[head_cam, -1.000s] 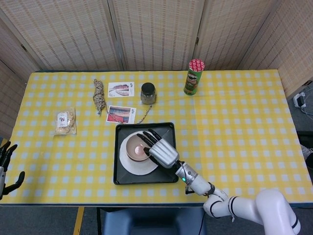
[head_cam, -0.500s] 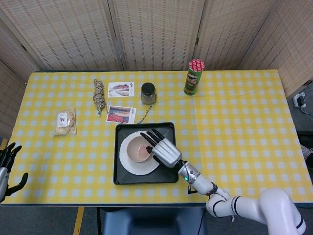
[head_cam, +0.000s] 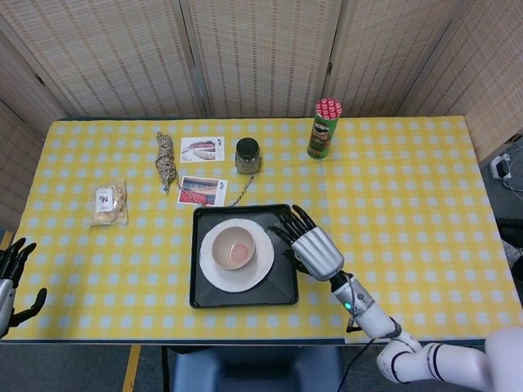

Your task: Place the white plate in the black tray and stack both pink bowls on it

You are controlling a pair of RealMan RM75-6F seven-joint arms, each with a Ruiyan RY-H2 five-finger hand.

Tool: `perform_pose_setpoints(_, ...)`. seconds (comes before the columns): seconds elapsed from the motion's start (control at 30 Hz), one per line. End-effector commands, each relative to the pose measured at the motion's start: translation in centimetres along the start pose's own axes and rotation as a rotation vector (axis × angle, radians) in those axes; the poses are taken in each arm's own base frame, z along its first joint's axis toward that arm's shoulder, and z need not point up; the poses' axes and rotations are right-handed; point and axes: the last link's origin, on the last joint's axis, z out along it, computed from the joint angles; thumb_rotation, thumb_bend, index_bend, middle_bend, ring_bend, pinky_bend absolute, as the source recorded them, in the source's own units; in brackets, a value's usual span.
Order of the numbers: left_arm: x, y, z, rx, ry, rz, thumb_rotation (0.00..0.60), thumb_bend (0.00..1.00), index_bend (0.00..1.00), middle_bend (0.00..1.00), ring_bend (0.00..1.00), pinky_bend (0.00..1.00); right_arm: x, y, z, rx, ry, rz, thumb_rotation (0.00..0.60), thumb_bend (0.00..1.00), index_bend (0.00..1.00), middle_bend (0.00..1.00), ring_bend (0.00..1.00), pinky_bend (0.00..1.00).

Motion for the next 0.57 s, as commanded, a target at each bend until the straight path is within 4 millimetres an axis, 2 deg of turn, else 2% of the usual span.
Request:
perform_pose_setpoints(0.03, -0.2, 0.2, -0.1, -0.005, -0.007, 0.007, 0.6, 0.46, 0.0, 0.0, 0.0, 0.0, 4.3, 3.9, -8.5, -0.205, 0.069, -0.037, 0.6, 0.47, 0.11, 0.0, 0.0, 0.0)
perform_pose_setpoints(0.2, -0.5, 1.0, 0.0, -0.04, -0.001, 0.025, 0.6, 0.46, 0.0, 0.0, 0.0, 0.0, 5.5, 6.3, -16.9, -0.406, 0.027, -0.068, 0.6, 0.47, 0.09, 0.0, 0.0, 0.0)
perform_pose_setpoints(0.33, -1.0, 1.8, -0.2, -0.078, 0.001, 0.034, 0.6, 0.46, 0.0, 0.0, 0.0, 0.0, 6.2, 7.1, -21.2, -0.5, 0.038, -0.078, 0.6, 0.47, 0.09, 0.0, 0.0, 0.0)
perform_pose_setpoints(0.43, -1.4, 2.2, -0.1, -0.095, -0.007, 0.047, 0.6, 0.46, 0.0, 0.0, 0.0, 0.0, 7.0, 7.8, -22.7, -0.555, 0.049, -0.077, 0.6, 0.47, 0.07, 0.0, 0.0, 0.0)
perform_pose_setpoints(0.57, -1.8, 2.6, 0.1, -0.1, -0.012, 0.059, 0.6, 0.46, 0.0, 0.0, 0.0, 0.0, 7.9, 8.2, -23.1, -0.574, 0.038, -0.079, 0.6, 0.47, 0.04, 0.0, 0.0, 0.0)
